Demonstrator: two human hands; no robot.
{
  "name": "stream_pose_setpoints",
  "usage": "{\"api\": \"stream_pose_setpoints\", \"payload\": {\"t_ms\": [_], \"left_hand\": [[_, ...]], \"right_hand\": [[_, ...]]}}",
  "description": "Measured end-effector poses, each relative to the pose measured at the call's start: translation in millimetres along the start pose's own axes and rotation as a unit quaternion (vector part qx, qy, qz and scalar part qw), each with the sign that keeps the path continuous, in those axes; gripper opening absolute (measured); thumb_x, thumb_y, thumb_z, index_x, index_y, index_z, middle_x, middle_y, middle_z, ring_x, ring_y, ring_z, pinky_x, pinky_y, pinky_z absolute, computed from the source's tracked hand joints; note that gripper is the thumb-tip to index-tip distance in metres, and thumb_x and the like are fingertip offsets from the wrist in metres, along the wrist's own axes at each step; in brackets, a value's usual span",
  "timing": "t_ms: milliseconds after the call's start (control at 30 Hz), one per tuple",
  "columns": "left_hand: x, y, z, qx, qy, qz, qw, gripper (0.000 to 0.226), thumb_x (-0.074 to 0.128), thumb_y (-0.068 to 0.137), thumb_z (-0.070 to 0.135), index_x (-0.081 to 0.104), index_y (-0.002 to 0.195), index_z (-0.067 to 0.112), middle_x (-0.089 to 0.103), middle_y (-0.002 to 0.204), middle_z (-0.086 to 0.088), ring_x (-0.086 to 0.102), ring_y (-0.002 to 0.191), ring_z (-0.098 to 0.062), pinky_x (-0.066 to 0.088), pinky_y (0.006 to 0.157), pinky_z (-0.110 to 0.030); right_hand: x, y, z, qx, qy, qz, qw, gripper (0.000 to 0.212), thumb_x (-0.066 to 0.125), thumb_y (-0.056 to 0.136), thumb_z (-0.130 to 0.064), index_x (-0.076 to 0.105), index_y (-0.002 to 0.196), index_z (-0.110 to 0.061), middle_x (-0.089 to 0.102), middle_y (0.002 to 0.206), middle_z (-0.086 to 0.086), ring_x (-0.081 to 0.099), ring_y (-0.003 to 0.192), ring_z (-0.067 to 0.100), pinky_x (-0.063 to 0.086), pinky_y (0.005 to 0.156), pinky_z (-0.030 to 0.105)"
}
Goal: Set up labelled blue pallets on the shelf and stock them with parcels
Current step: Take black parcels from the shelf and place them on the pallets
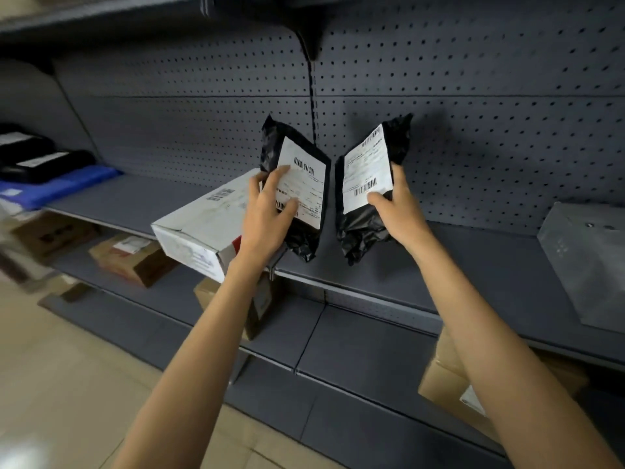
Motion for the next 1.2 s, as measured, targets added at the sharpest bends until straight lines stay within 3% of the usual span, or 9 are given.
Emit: {"api": "stream_pose_setpoints", "payload": {"t_ms": [133, 300, 433, 533, 667, 833, 967, 1133, 1200], "left_hand": [[-64.5, -3.9, -19.0, -0.016, 0.014, 0.07, 0.997, 0.051, 0.057, 0.095, 0.019, 0.042, 0.143, 0.025, 0.032, 0.136, -0.003, 0.042, 0.083, 0.024, 0.051, 0.083, -0.023], [-149.5, -25.9, -58.3, -0.054, 0.044, 0.132, 0.989, 0.051, 0.056, 0.096, 0.021, 0.04, 0.143, 0.029, 0.031, 0.139, -0.001, 0.042, 0.094, 0.023, 0.051, 0.081, -0.015], [-219.8, -54.5, -101.6, -0.098, 0.092, 0.18, 0.974, 0.052, 0.056, 0.095, 0.022, 0.041, 0.144, 0.029, 0.031, 0.141, -0.001, 0.035, 0.091, 0.034, 0.036, 0.083, -0.002], [-276.3, -76.9, -139.2, -0.136, 0.123, 0.207, 0.961, 0.053, 0.057, 0.094, 0.022, 0.041, 0.144, 0.031, 0.033, 0.14, -0.001, 0.041, 0.091, 0.021, 0.041, 0.093, -0.025], [-358.3, -107.9, -193.9, -0.168, 0.173, 0.229, 0.943, 0.052, 0.058, 0.093, 0.022, 0.042, 0.142, 0.03, 0.035, 0.136, -0.001, 0.044, 0.108, -0.007, 0.046, 0.098, -0.036], [-470.3, -149.0, -264.3, -0.208, 0.221, 0.262, 0.916, 0.053, 0.058, 0.092, 0.021, 0.043, 0.142, 0.028, 0.034, 0.132, 0.0, 0.046, 0.111, -0.013, 0.048, 0.096, -0.041], [-541.6, -171.2, -316.0, -0.234, 0.234, 0.272, 0.904, 0.052, 0.058, 0.092, 0.021, 0.042, 0.142, 0.027, 0.032, 0.129, 0.004, 0.046, 0.113, -0.017, 0.05, 0.095, -0.042], [-589.0, -174.7, -384.6, -0.261, 0.233, 0.289, 0.891, 0.053, 0.059, 0.092, 0.017, 0.044, 0.143, 0.023, 0.036, 0.132, -0.003, 0.041, 0.107, -0.01, 0.042, 0.088, -0.023], [-595.9, -166.7, -417.1, -0.267, 0.214, 0.287, 0.895, 0.053, 0.059, 0.092, 0.018, 0.045, 0.142, 0.024, 0.036, 0.129, 0.001, 0.043, 0.109, -0.012, 0.046, 0.09, -0.026]], "right_hand": [[38.3, 10.6, -49.4, -0.058, 0.024, -0.027, 0.998, 0.063, 0.05, 0.091, -0.017, 0.025, 0.147, -0.033, 0.057, 0.131, -0.007, 0.061, 0.091, 0.019, 0.051, 0.075, 0.038], [113.3, 9.5, -106.1, -0.106, 0.051, -0.093, 0.989, 0.061, 0.051, 0.092, -0.015, 0.028, 0.147, -0.029, 0.057, 0.134, -0.006, 0.057, 0.11, 0.016, 0.045, 0.089, 0.033], [195.9, -2.7, -149.9, -0.139, 0.071, -0.157, 0.975, 0.061, 0.051, 0.094, -0.015, 0.027, 0.148, -0.027, 0.056, 0.136, -0.006, 0.056, 0.107, 0.015, 0.044, 0.089, 0.033], [264.9, -17.7, -183.8, -0.16, 0.08, -0.205, 0.962, 0.06, 0.051, 0.094, -0.014, 0.027, 0.147, -0.029, 0.057, 0.136, -0.005, 0.058, 0.105, 0.018, 0.048, 0.085, 0.036], [366.8, -39.8, -231.7, -0.171, 0.098, -0.264, 0.944, 0.061, 0.05, 0.093, -0.016, 0.025, 0.146, -0.032, 0.051, 0.143, -0.005, 0.054, 0.12, 0.021, 0.047, 0.096, 0.043], [496.2, -80.9, -299.5, -0.177, 0.131, -0.32, 0.921, 0.06, 0.05, 0.095, -0.013, 0.026, 0.147, -0.029, 0.051, 0.143, -0.005, 0.051, 0.119, 0.014, 0.043, 0.084, 0.025], [587.3, -108.8, -335.5, -0.175, 0.157, -0.348, 0.907, 0.061, 0.051, 0.093, -0.013, 0.027, 0.147, -0.03, 0.052, 0.142, -0.003, 0.051, 0.125, 0.02, 0.045, 0.097, 0.038], [671.7, -115.9, -350.3, -0.164, 0.136, -0.376, 0.902, 0.061, 0.051, 0.095, -0.013, 0.026, 0.148, -0.03, 0.053, 0.141, -0.004, 0.052, 0.123, 0.021, 0.04, 0.089, 0.029], [699.1, -105.8, -352.5, -0.158, 0.123, -0.377, 0.904, 0.06, 0.051, 0.095, -0.013, 0.026, 0.148, -0.03, 0.054, 0.14, -0.004, 0.053, 0.122, 0.02, 0.039, 0.089, 0.028]]}}
Point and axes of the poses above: each hand's wrist, its own y-axis towards the middle knuckle, its own x-axis out of the palm, z = x × y, the point moved 6 cm from there along y, towards the middle knuckle
